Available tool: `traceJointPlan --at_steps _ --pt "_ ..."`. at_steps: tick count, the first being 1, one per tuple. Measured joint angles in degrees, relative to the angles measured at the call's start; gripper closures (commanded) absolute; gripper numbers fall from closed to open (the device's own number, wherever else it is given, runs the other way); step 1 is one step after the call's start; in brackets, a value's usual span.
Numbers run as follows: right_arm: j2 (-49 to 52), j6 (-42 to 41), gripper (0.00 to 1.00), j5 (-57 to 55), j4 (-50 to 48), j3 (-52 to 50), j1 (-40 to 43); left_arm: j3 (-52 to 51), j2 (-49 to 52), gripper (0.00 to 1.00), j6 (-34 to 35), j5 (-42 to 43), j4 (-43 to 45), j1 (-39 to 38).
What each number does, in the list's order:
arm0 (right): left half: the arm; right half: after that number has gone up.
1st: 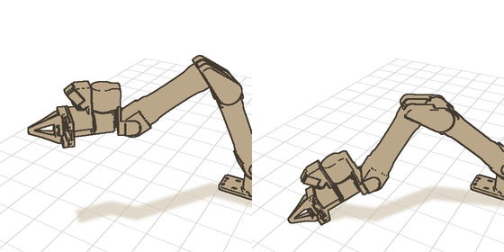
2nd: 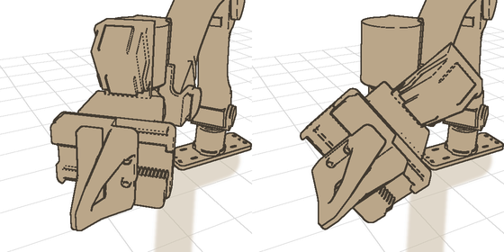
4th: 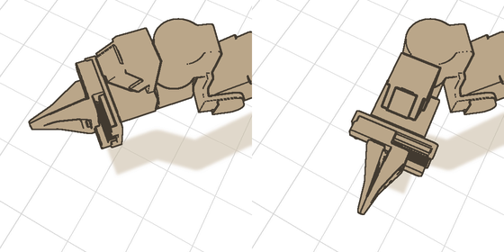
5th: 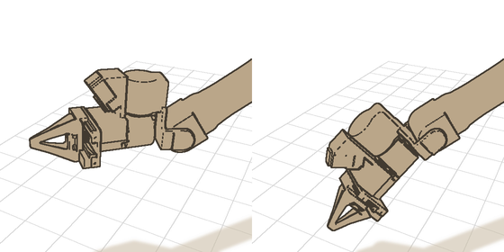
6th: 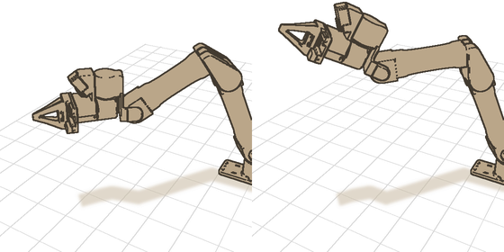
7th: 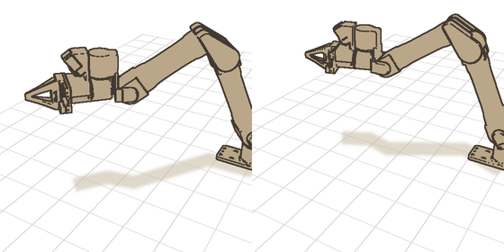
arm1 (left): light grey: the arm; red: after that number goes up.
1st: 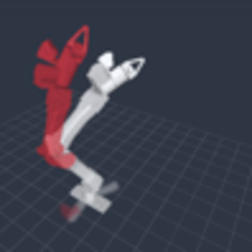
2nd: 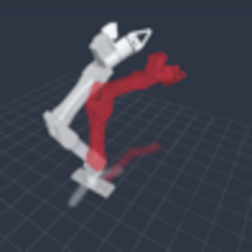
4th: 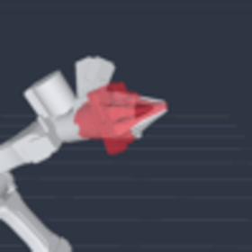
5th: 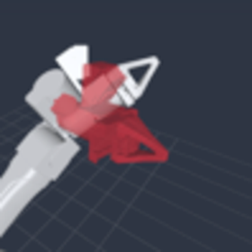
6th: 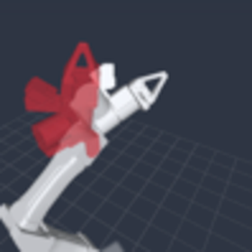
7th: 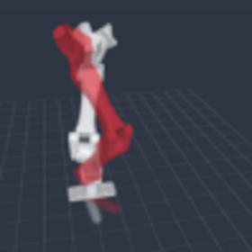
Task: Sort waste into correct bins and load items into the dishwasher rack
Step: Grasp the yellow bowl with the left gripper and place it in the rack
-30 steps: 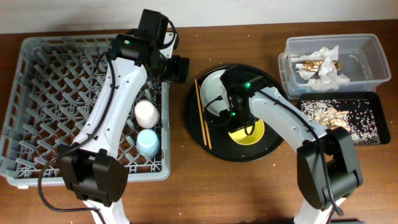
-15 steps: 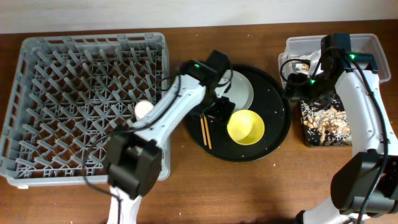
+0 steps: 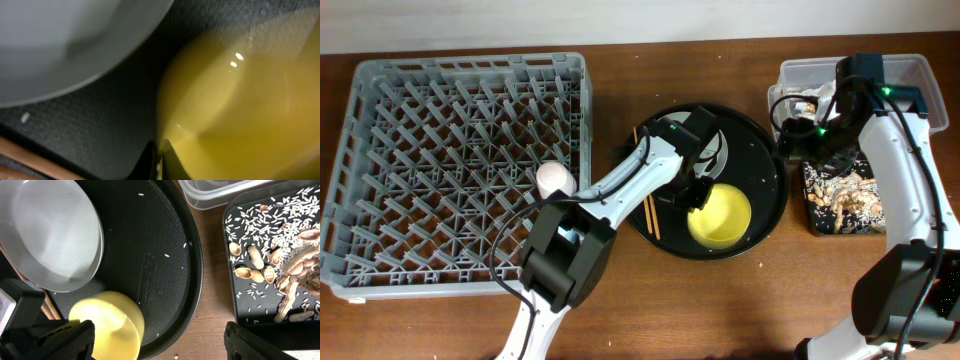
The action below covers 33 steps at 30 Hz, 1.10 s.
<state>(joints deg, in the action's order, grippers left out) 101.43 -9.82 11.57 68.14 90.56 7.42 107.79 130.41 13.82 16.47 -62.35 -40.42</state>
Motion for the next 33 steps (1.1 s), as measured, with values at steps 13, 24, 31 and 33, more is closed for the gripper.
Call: traceJointPlan --at_steps 13,24,31,33 --pt "0.0 -0.02 0.16 0.0 -0.42 -0.02 0.0 46.73 0.26 0.99 -2.32 -43.23 -33.55 6.49" --pt "0.0 0.0 0.16 -0.04 -0.44 -0.02 0.0 27.65 0.42 1.0 -6.69 -81.37 1.53 20.35" --pt "0.0 0.0 0.16 -0.04 -0.44 -0.02 0.0 11.17 0.46 0.99 -20.13 -82.34 20.2 19.76" --pt "0.0 -0.02 0.16 -0.04 -0.44 -0.02 0.0 9.38 0.46 0.99 -20.74 -82.77 20.2 20.0"
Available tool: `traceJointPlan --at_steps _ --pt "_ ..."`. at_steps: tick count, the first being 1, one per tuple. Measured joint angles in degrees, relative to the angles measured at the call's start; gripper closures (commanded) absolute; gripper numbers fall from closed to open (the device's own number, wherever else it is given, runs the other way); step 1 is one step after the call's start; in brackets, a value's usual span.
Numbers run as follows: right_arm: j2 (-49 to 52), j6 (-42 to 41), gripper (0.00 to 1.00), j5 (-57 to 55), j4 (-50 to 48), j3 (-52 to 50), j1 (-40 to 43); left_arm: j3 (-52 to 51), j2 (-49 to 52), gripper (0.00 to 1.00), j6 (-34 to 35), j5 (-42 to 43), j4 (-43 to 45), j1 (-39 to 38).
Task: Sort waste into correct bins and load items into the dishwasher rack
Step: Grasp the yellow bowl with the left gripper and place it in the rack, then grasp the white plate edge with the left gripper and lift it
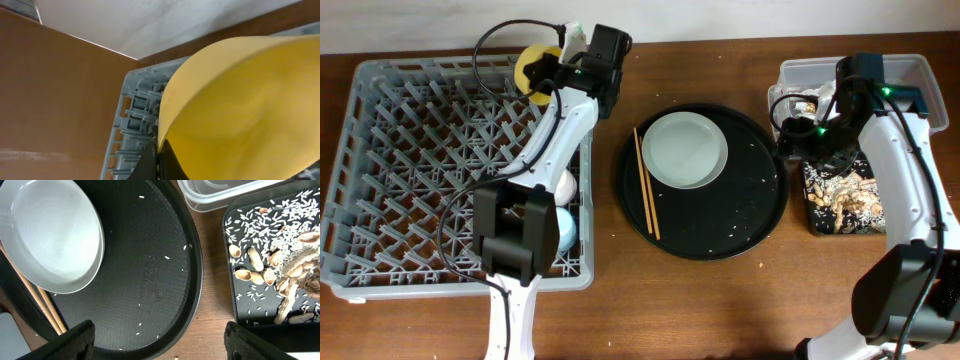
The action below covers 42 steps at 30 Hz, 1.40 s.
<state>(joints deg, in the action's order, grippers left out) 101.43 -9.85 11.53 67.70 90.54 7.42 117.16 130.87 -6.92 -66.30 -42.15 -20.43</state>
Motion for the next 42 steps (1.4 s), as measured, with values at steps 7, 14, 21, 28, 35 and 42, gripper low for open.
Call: traceJointPlan --at_steps 7,14,21,28,35,42 --pt "0.0 0.02 0.16 0.0 -0.04 0.0 0.0 -1.07 0.66 0.99 -0.68 -5.29 0.02 0.9" --pt "0.0 0.0 0.16 0.0 -0.44 0.0 0.0 -1.16 0.85 0.59 -2.08 -3.78 -1.88 -2.27" --pt "0.0 0.0 0.15 0.0 -0.66 0.0 0.0 -1.27 0.9 0.27 -2.4 2.01 -5.03 -4.85" --pt "0.0 0.02 0.15 0.0 -0.87 0.0 0.0 0.94 0.83 0.18 -2.49 11.02 -10.62 -8.66" --pt "0.0 -0.02 0.15 0.0 -0.87 0.0 0.0 1.03 -1.25 0.34 -2.29 60.24 -15.74 -8.39" --pt "0.0 0.02 0.15 -0.02 -0.87 0.0 0.0 0.87 -1.09 0.45 0.59 81.0 -15.98 -14.38"
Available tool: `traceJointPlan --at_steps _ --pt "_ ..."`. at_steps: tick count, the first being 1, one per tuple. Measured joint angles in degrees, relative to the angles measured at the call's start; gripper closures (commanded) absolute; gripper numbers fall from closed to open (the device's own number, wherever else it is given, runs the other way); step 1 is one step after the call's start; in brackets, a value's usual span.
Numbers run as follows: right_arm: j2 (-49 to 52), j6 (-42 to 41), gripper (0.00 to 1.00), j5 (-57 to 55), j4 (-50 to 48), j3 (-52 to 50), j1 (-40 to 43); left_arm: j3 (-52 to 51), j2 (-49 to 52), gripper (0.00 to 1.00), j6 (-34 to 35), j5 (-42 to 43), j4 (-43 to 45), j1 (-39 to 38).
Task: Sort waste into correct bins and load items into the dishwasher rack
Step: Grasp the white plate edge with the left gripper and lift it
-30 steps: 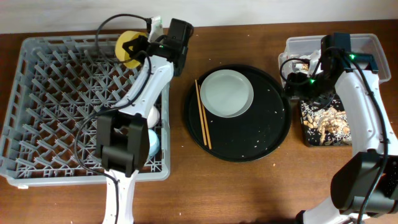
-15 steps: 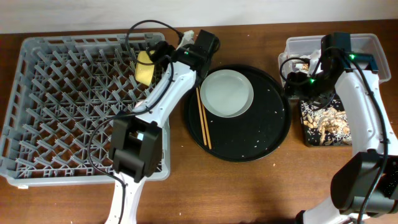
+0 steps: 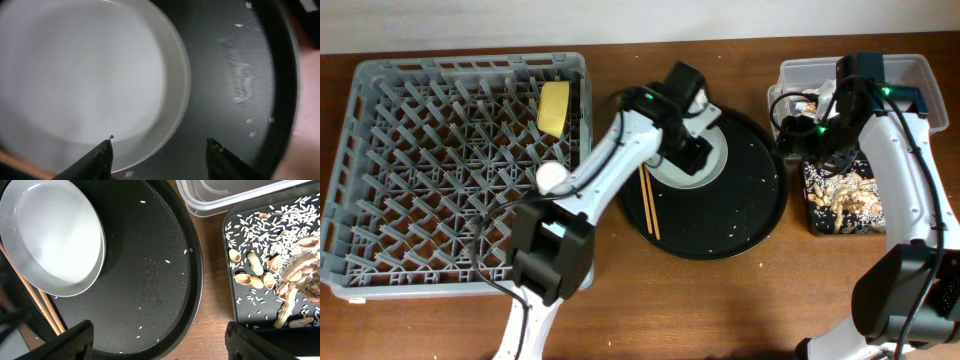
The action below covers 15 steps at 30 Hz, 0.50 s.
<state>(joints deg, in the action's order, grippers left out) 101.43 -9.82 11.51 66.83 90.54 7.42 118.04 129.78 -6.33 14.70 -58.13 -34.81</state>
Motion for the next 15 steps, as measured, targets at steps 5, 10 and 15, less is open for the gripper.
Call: traceJointPlan --at_steps 5,10,15 --pt "0.0 0.0 0.14 -1.07 0.02 0.0 0.0 -0.35 5.68 0.46 11.54 1.01 -0.94 -1.7" --pt "0.0 -0.02 0.14 -1.11 0.02 0.0 0.0 -0.83 6.23 0.42 16.72 -4.07 1.6 2.16" --pt "0.0 0.0 0.13 -1.11 0.0 0.0 0.0 -0.83 6.23 0.43 17.97 -9.55 4.52 7.58"
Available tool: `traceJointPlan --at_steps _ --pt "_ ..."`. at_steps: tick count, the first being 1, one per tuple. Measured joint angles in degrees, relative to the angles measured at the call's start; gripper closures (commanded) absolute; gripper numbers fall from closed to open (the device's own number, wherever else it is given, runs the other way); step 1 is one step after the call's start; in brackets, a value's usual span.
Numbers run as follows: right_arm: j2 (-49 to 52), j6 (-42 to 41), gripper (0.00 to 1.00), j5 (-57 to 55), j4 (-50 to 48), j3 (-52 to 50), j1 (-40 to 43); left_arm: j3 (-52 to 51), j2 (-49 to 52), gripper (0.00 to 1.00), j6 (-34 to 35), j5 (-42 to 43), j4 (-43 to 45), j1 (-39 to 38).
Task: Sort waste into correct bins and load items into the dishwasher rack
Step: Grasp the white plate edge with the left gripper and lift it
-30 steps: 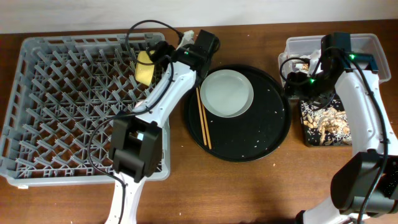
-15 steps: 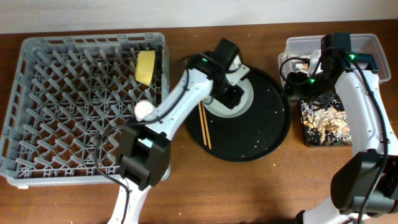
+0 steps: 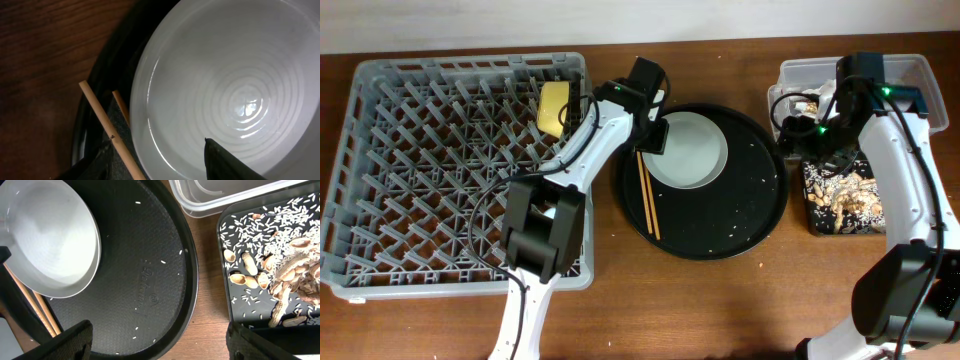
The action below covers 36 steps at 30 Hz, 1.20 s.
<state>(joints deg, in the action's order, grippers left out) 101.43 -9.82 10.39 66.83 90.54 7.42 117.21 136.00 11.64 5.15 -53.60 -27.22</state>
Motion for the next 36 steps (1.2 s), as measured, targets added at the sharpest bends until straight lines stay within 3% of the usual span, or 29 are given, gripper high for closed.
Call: traceJointPlan --at_steps 7,10,12,19,24,30,34,36 --pt "0.0 0.02 0.11 -0.02 0.0 0.0 0.0 0.09 3.19 0.43 0.02 -0.72 0.33 -0.94" --pt "0.0 -0.02 0.11 -0.02 -0.02 0.0 0.0 0.09 3.19 0.7 0.02 -0.74 0.35 -0.94" --pt "0.0 0.0 0.11 -0.02 -0.02 0.0 0.0 0.09 3.19 0.81 0.09 -0.92 0.31 -0.94" --pt "0.0 0.0 0.11 -0.02 -0.02 0.0 0.0 0.09 3.19 0.98 0.68 -0.85 0.5 -0.94" --pt "0.0 0.02 0.1 -0.02 0.0 0.0 0.0 2.25 3.19 0.99 1.46 -0.48 -2.6 -0.94" --pt "0.0 0.02 0.1 -0.04 -0.04 0.0 0.0 13.29 3.23 0.99 0.52 -0.76 -13.99 -0.94" --pt "0.0 0.04 0.1 -0.22 -0.17 0.0 0.0 30.91 3.63 0.99 -3.39 -2.62 -27.56 -0.11" --pt "0.0 0.0 0.1 -0.22 -0.2 0.0 0.0 44.19 3.85 0.99 -5.55 -8.2 -36.57 1.64"
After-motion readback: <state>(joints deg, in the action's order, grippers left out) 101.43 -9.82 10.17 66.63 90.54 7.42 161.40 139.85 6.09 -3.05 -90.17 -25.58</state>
